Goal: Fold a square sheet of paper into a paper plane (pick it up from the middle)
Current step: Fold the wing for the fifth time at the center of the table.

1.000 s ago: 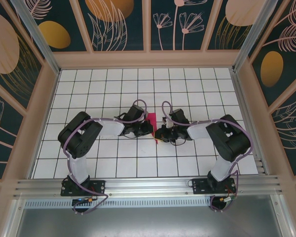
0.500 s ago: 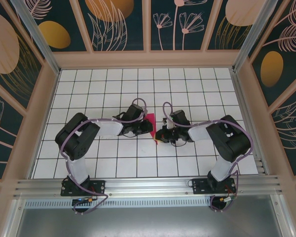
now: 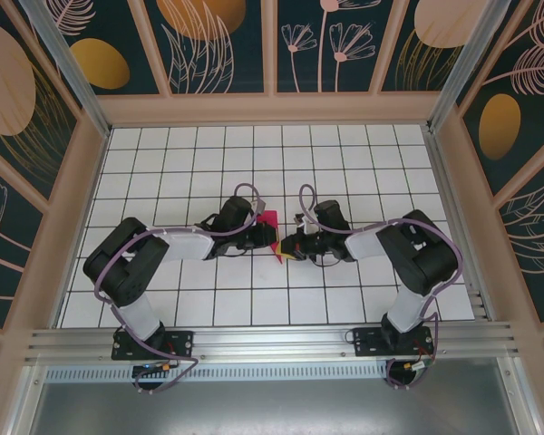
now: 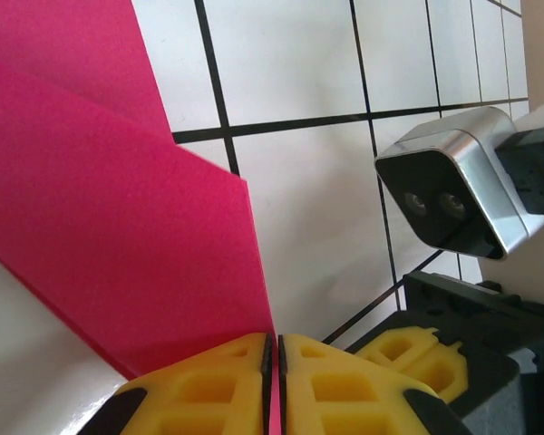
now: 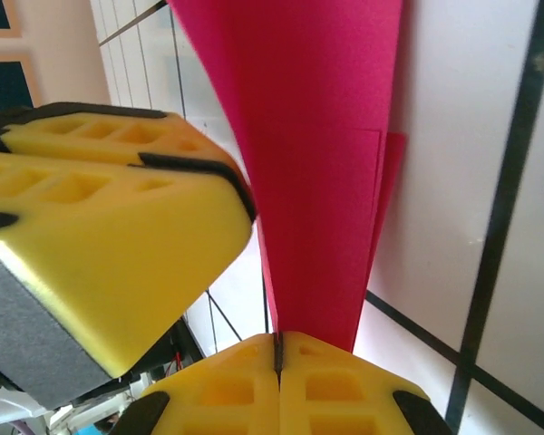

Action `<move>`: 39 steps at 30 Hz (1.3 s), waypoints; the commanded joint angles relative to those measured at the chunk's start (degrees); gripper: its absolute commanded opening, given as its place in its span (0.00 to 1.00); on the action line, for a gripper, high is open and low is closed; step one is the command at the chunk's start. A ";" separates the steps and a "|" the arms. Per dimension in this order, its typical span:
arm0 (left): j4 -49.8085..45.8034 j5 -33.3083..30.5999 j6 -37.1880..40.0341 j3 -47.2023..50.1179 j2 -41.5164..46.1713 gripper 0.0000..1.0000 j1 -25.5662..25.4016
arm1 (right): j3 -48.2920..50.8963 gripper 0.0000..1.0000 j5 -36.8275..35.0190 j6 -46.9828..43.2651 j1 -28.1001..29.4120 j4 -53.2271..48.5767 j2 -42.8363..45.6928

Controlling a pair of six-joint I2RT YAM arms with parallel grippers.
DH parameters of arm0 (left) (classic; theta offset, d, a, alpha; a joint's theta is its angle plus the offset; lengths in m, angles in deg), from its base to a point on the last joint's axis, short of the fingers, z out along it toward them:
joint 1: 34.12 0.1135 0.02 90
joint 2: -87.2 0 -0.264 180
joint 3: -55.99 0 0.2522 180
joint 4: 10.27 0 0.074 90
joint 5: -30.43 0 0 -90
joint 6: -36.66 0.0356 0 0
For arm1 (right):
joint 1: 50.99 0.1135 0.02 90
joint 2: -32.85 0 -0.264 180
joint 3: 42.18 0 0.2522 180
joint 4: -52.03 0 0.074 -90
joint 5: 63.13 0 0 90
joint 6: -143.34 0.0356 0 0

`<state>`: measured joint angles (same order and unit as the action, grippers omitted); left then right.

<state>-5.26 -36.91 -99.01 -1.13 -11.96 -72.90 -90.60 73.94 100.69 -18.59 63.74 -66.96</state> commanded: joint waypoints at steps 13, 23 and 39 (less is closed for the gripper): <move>8.72 1.71 1.03 3.18 -3.00 0.11 0.11 | 4.03 0.00 1.54 5.15 -2.83 4.70 -2.96; 8.46 3.93 0.69 1.31 -6.55 0.10 0.11 | 4.47 0.00 2.04 6.00 -3.22 5.48 -3.46; -8.23 -3.84 0.19 -5.81 -12.81 0.09 0.09 | 2.04 0.06 -1.35 1.50 -3.40 -3.39 -0.97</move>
<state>-6.90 -34.58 -99.28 -5.72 -20.48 -72.90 -87.60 75.82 105.43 -21.56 66.85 -69.59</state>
